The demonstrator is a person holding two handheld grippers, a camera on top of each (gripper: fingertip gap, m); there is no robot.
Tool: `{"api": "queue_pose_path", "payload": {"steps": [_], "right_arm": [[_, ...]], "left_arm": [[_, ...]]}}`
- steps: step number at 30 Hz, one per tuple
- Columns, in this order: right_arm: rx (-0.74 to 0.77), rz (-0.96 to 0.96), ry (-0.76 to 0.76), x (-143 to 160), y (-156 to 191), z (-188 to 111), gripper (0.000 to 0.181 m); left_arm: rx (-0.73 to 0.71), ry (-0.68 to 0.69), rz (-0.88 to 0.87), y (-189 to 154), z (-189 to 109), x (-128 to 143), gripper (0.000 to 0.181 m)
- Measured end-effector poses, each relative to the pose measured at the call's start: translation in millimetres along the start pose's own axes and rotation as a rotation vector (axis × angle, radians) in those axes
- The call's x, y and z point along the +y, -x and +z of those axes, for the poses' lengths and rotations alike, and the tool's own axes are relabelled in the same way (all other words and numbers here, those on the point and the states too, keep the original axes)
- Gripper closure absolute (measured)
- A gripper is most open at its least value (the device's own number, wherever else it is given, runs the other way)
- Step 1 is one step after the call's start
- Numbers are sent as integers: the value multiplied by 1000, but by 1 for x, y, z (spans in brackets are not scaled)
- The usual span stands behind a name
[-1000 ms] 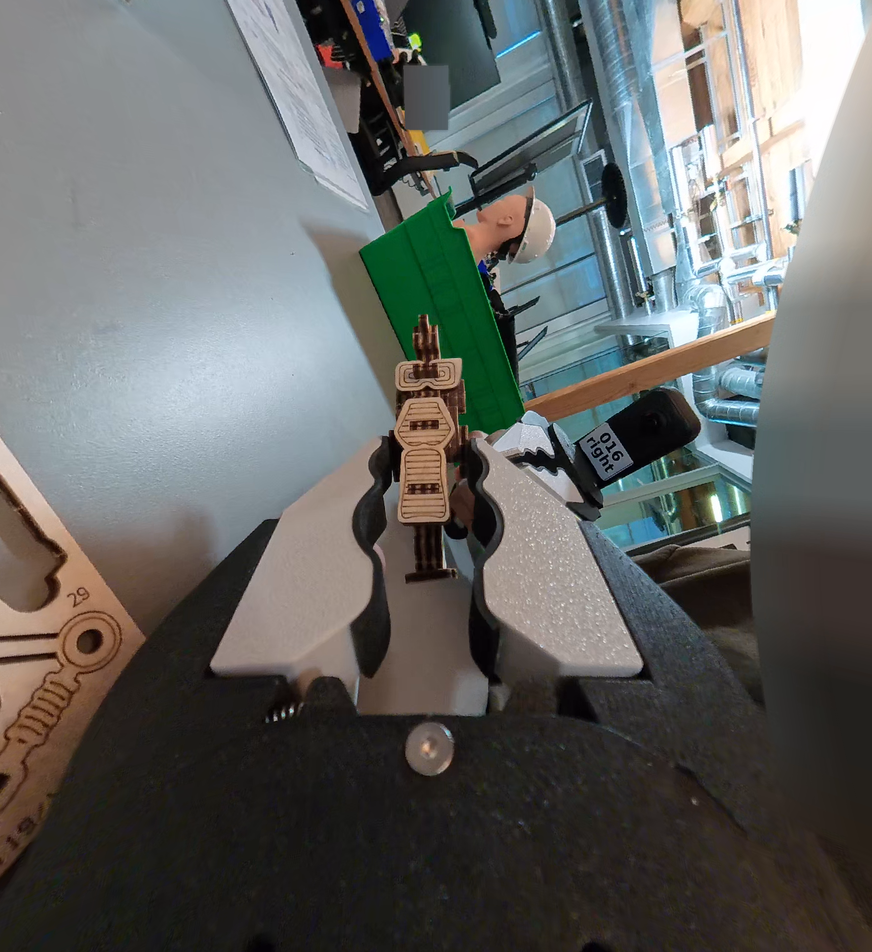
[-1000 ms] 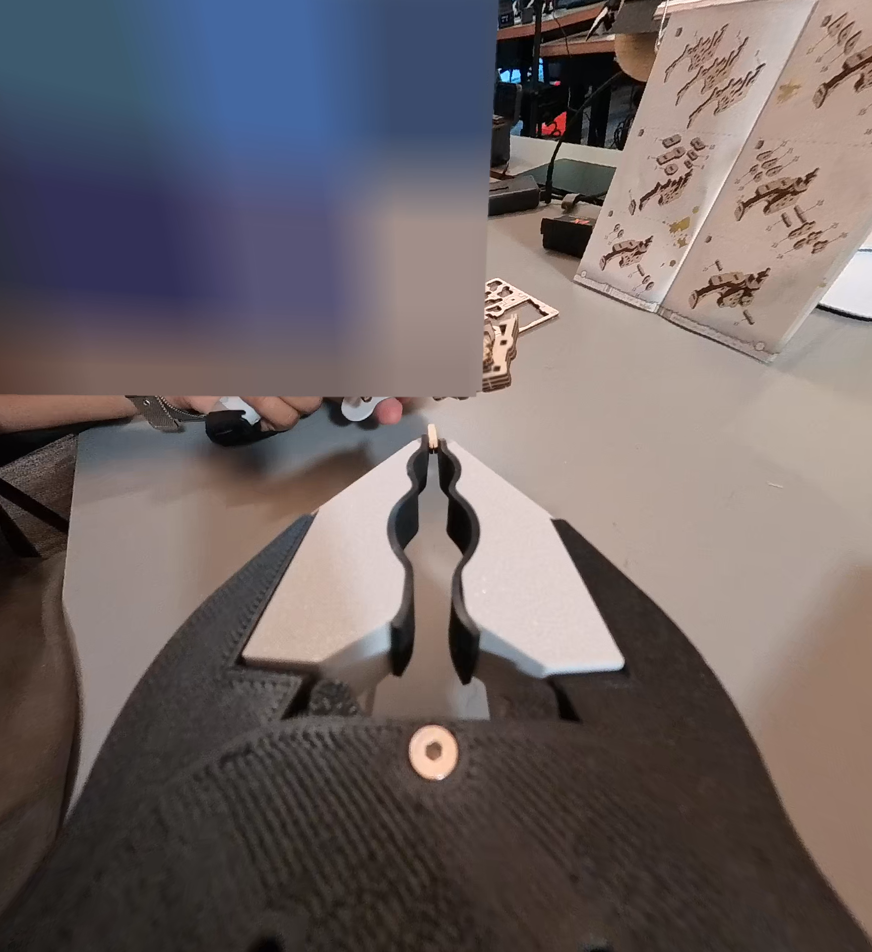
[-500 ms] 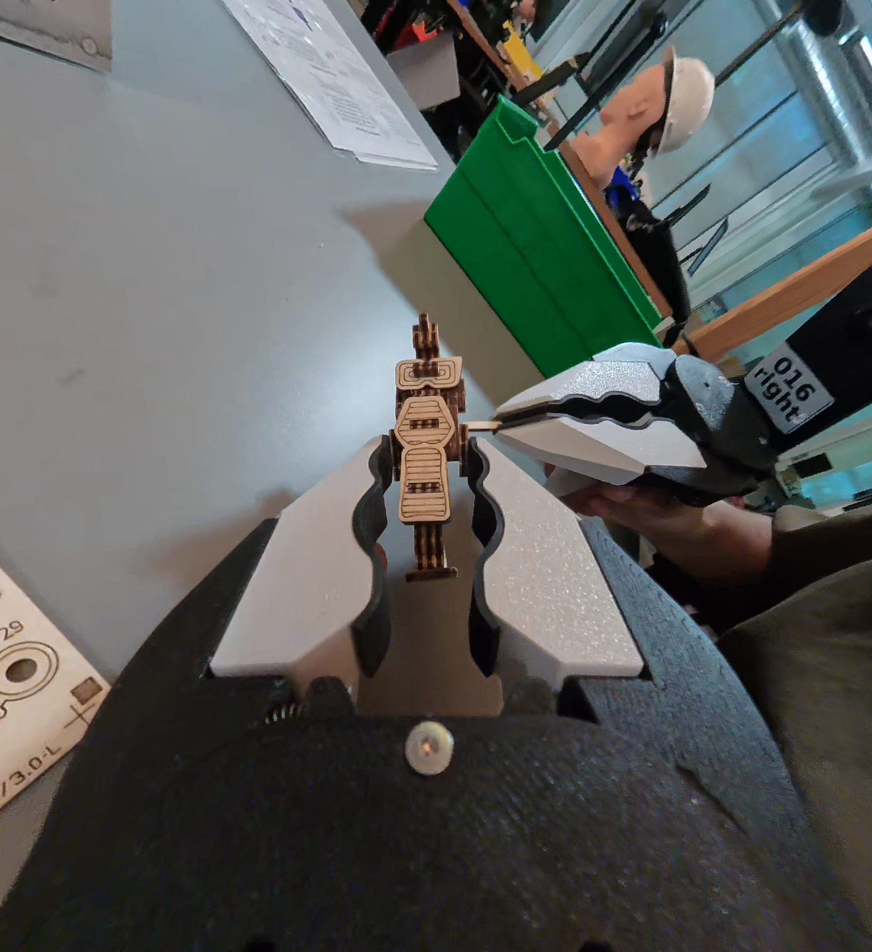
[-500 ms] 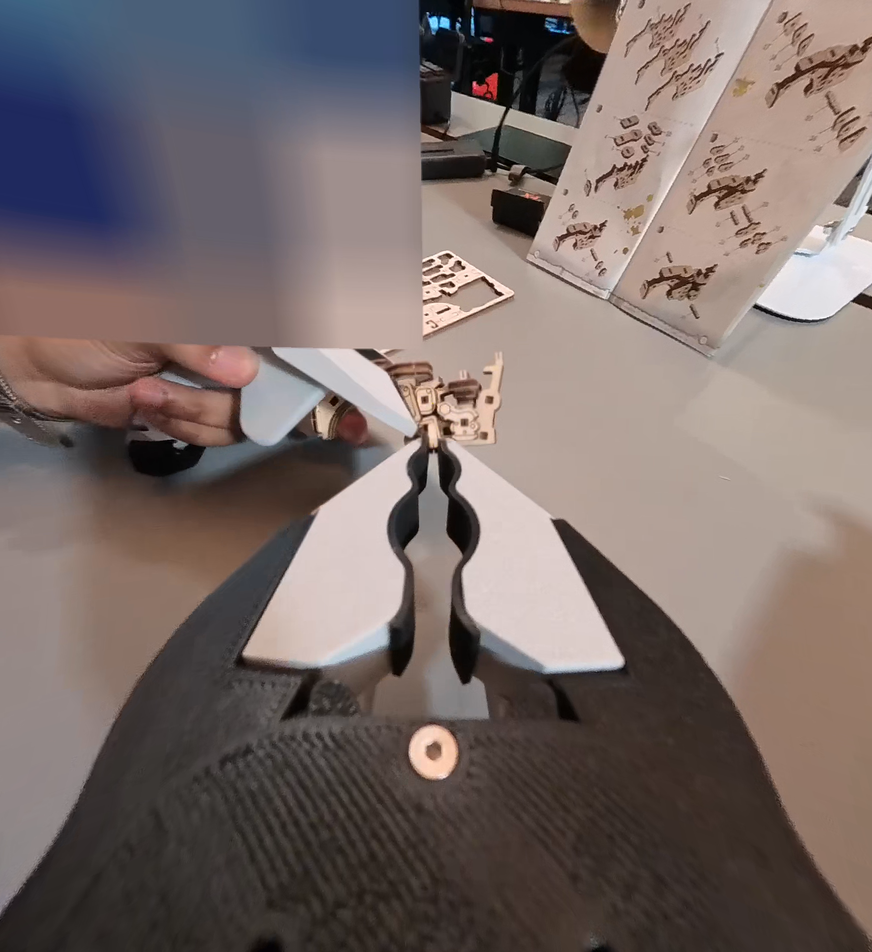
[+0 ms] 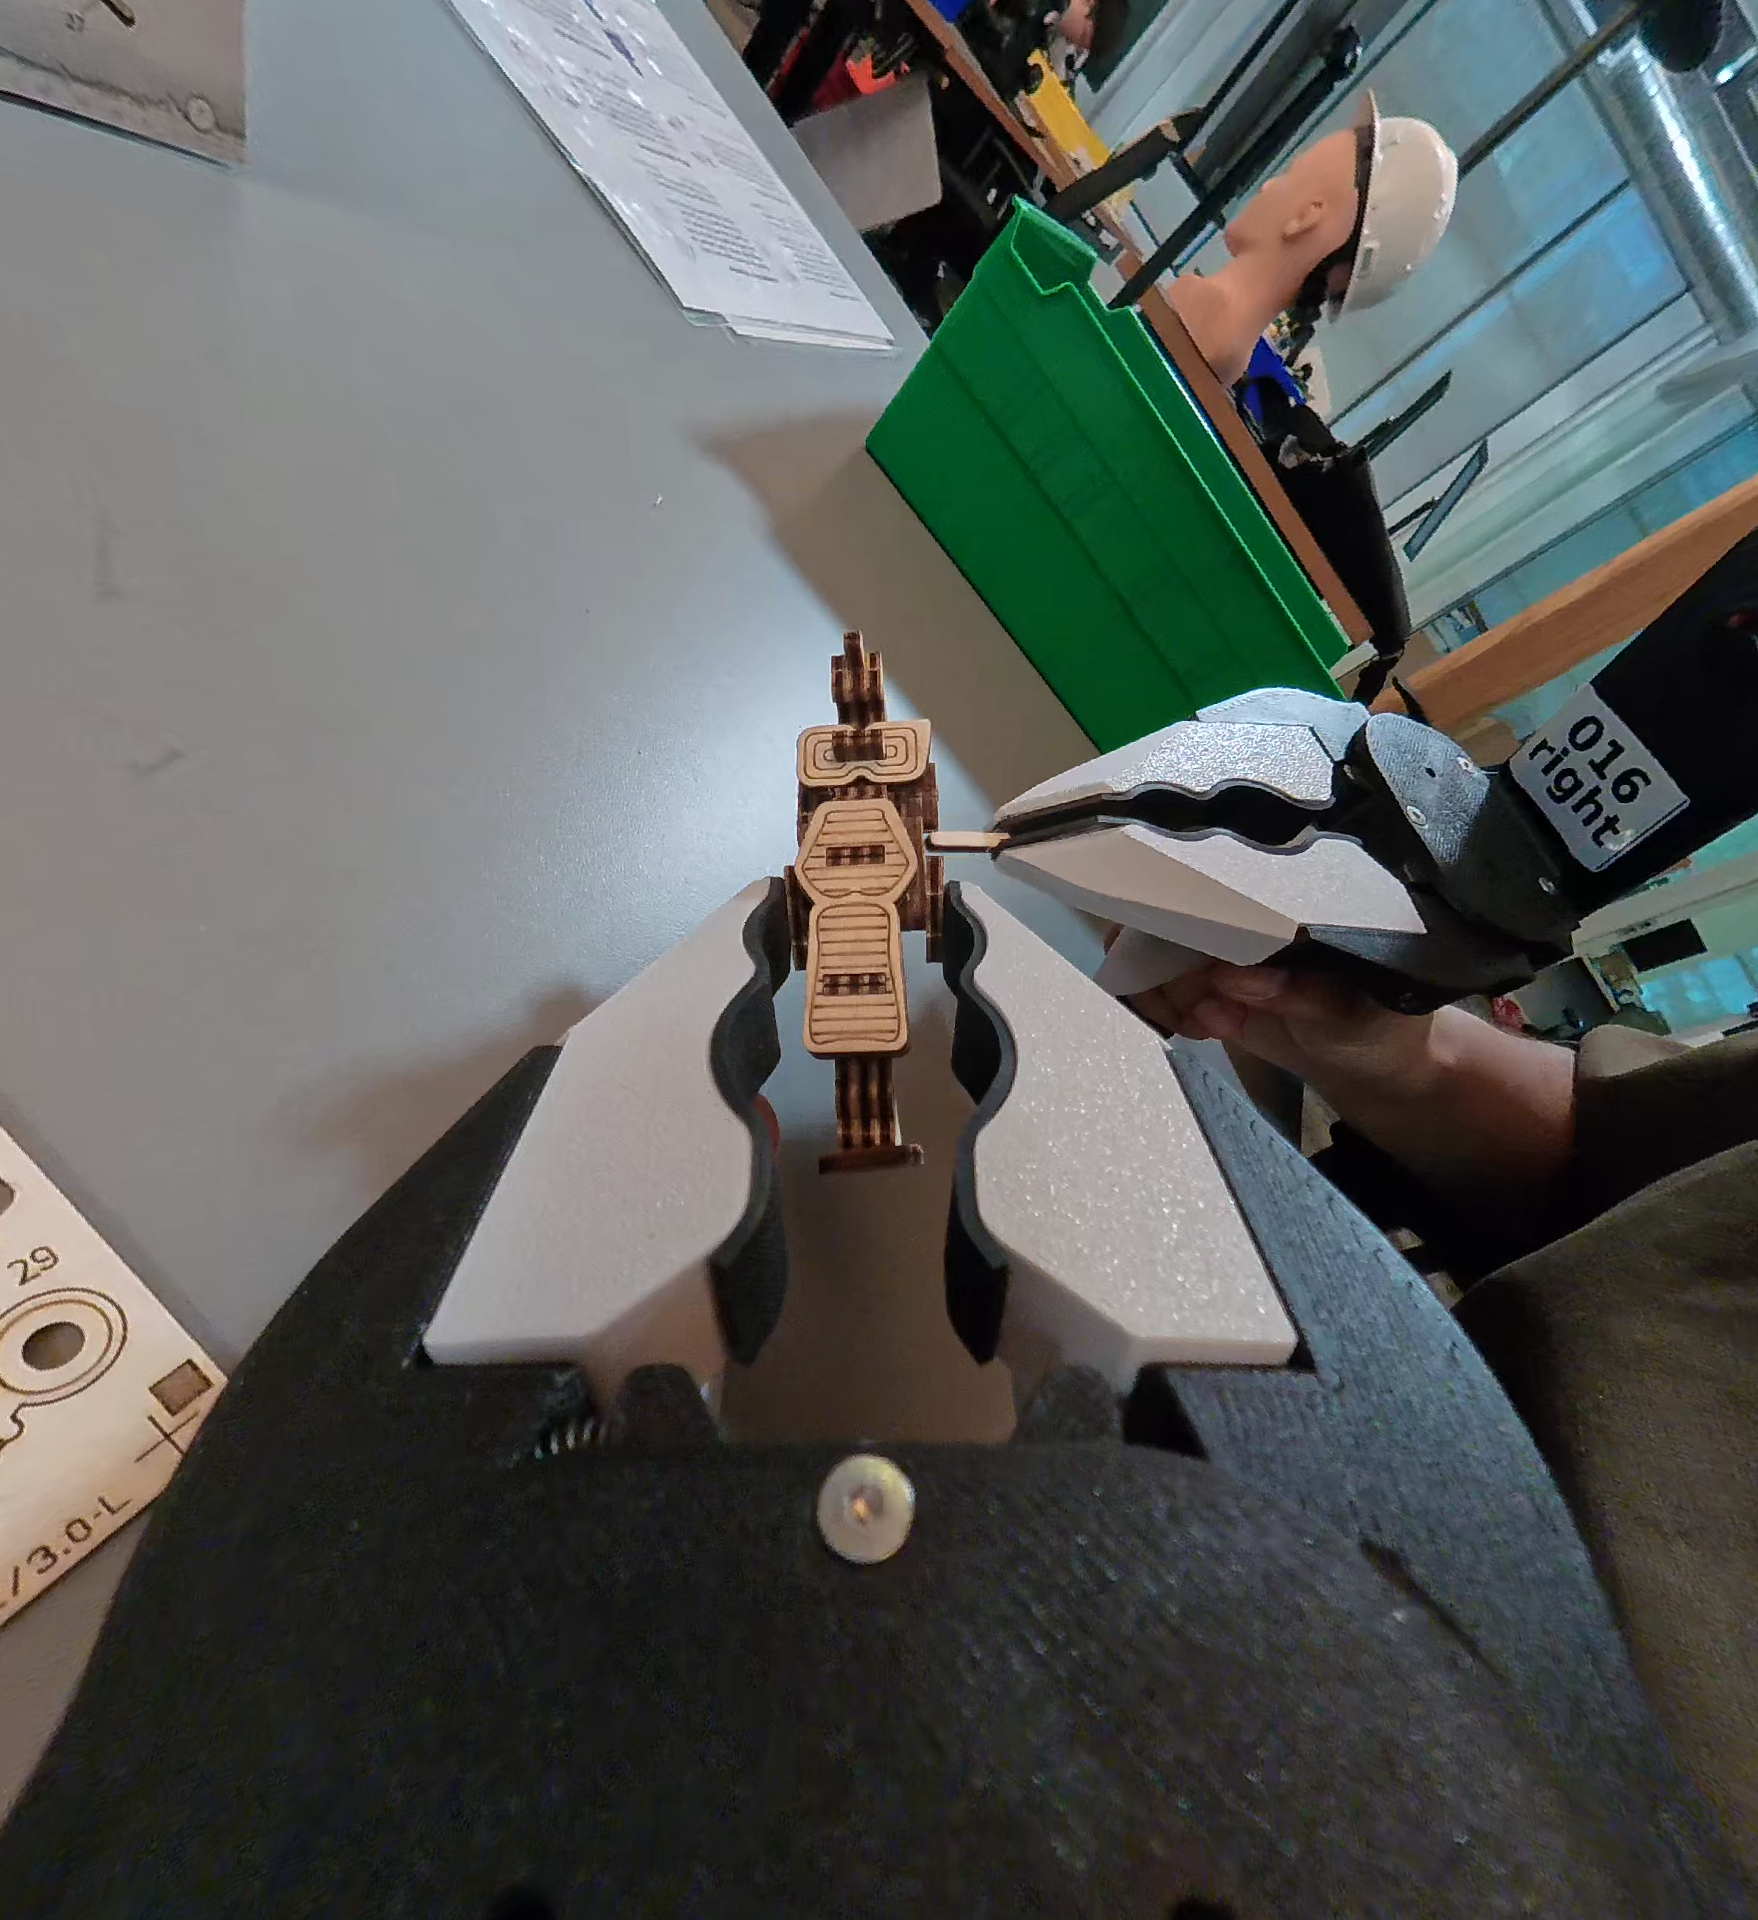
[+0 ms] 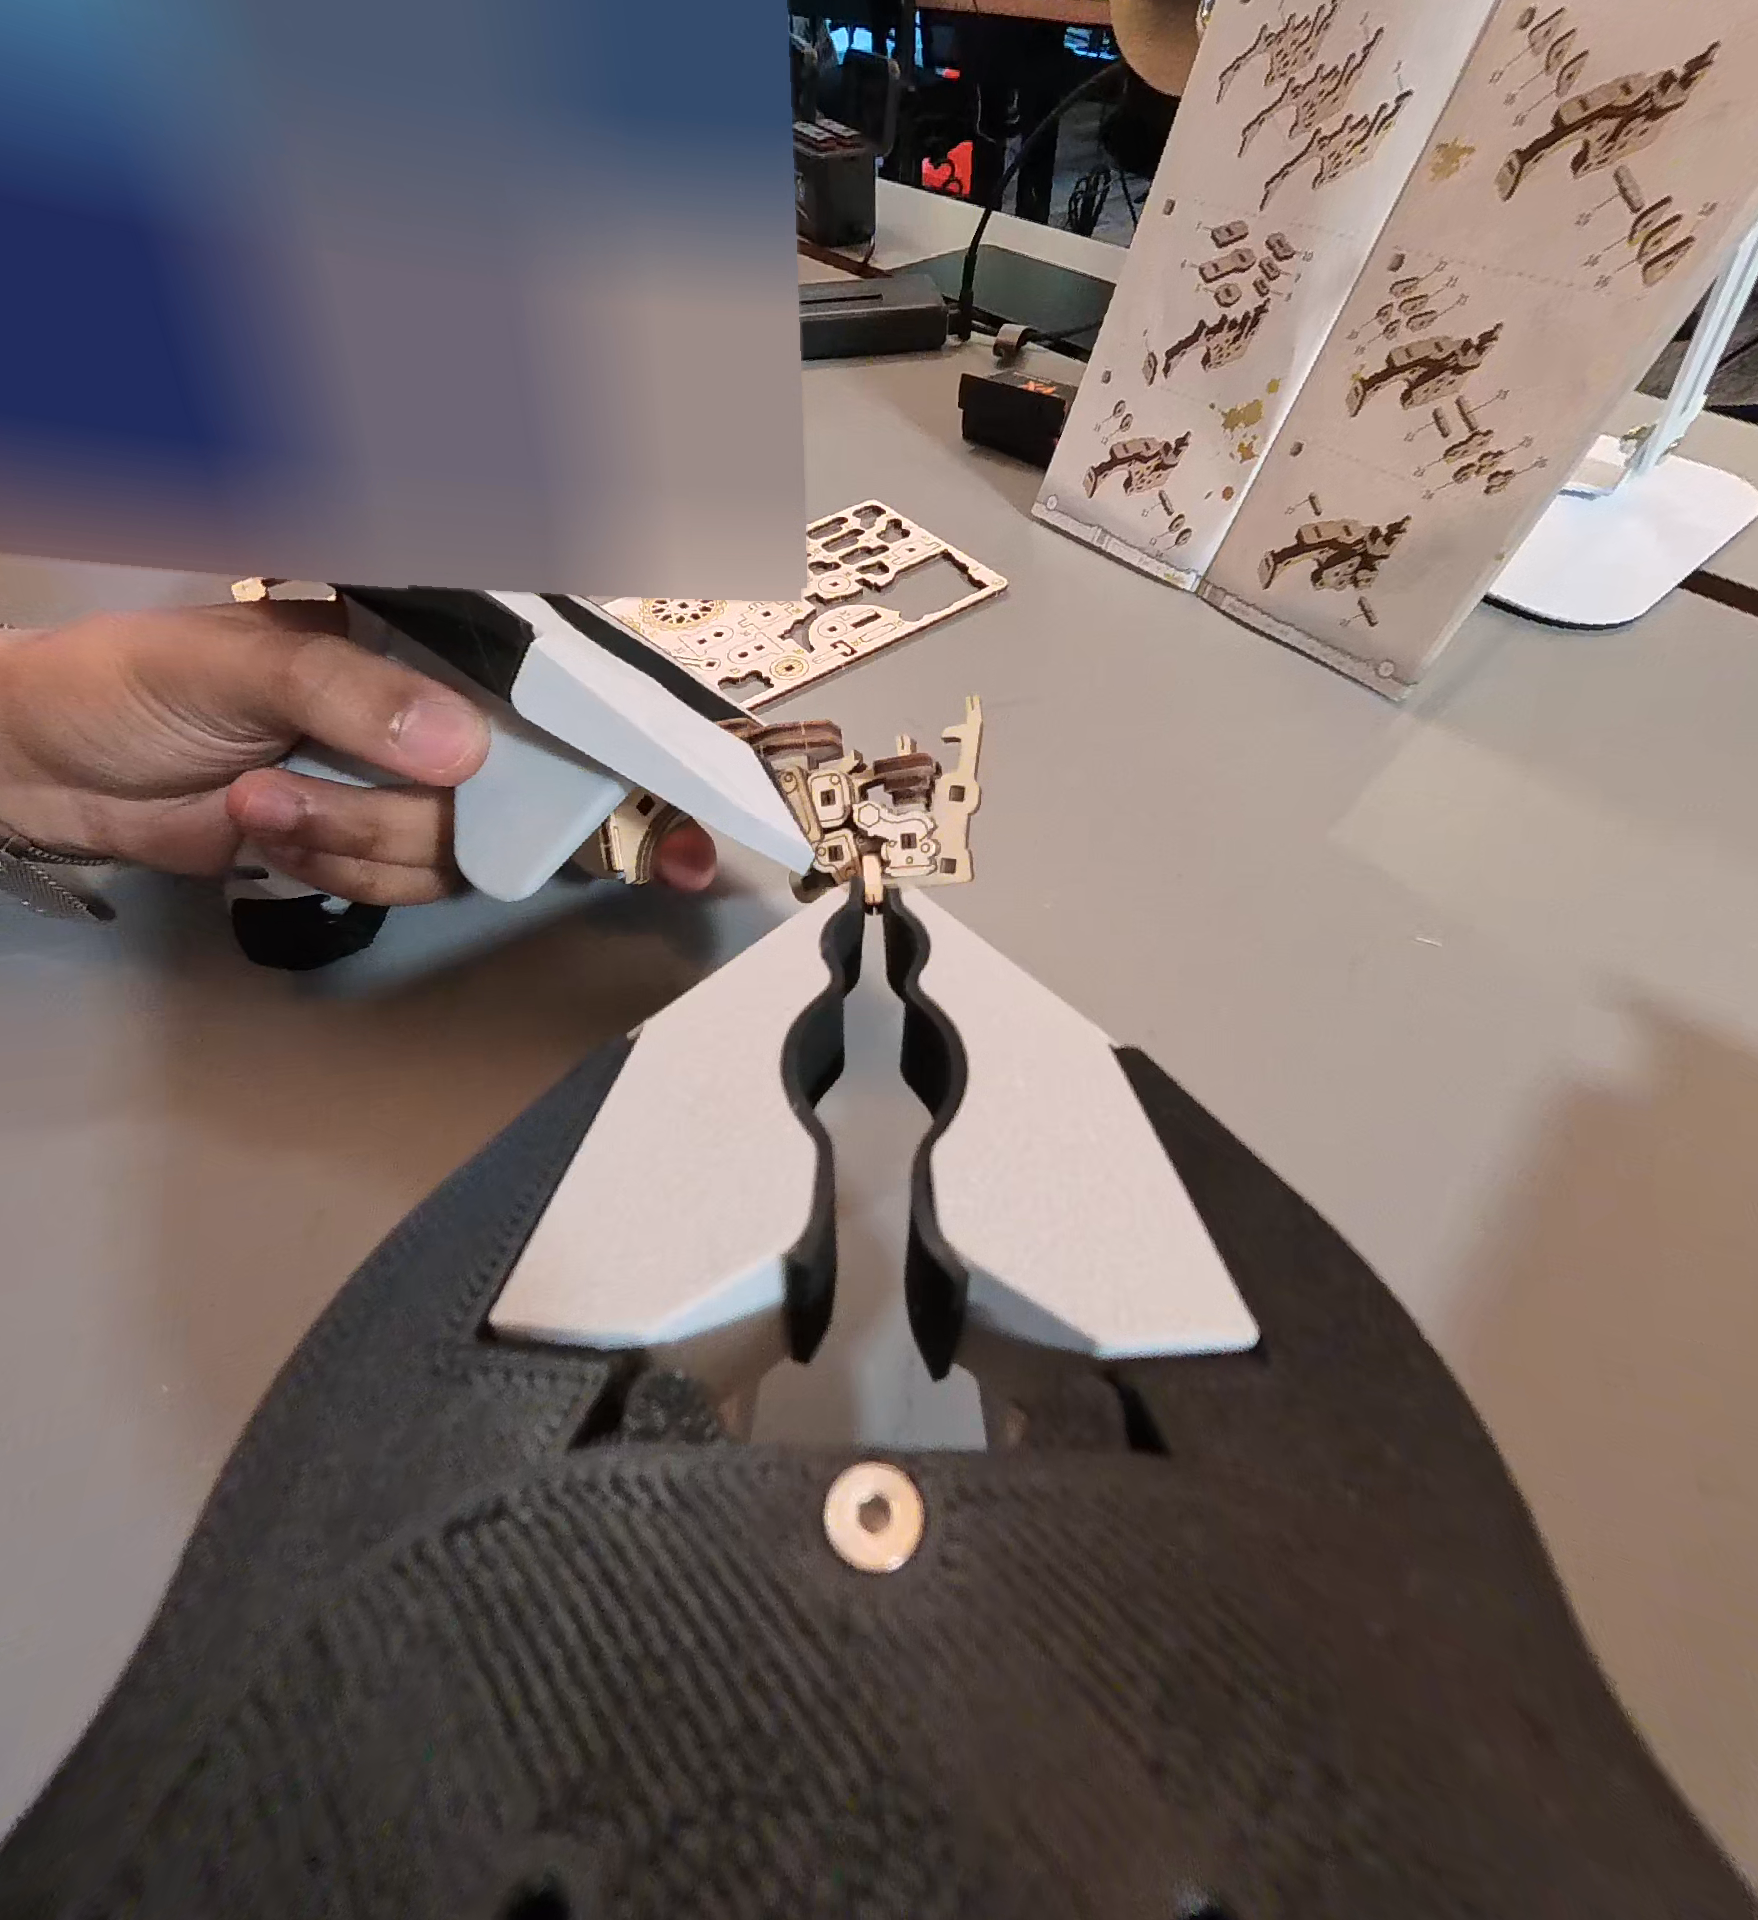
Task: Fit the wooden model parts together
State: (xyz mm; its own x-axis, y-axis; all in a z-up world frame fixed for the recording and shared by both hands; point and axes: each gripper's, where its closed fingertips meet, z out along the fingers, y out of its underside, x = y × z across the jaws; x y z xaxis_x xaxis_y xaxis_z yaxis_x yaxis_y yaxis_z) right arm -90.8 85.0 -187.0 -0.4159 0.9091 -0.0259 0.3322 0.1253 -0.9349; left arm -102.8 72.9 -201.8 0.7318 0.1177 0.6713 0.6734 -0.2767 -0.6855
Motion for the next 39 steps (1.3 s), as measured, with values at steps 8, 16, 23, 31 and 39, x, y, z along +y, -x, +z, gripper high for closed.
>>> {"api": "queue_pose_path", "payload": {"steps": [8,16,23,31,39], "right_arm": [[-4,2,8,1,0,1,180],[-4,1,9,1,0,1,180],[-3,-1,10,2,0,1,180],[-2,-3,11,2,0,1,180],[-9,-3,7,1,1,0,180]], "left_arm": [[7,5,-1,-2,1,1,155],[6,6,4,-3,1,2,155],[5,8,6,-3,2,2,155],[1,8,10,-3,2,2,155],[-30,-52,18,-7,-2,-3,155]]}}
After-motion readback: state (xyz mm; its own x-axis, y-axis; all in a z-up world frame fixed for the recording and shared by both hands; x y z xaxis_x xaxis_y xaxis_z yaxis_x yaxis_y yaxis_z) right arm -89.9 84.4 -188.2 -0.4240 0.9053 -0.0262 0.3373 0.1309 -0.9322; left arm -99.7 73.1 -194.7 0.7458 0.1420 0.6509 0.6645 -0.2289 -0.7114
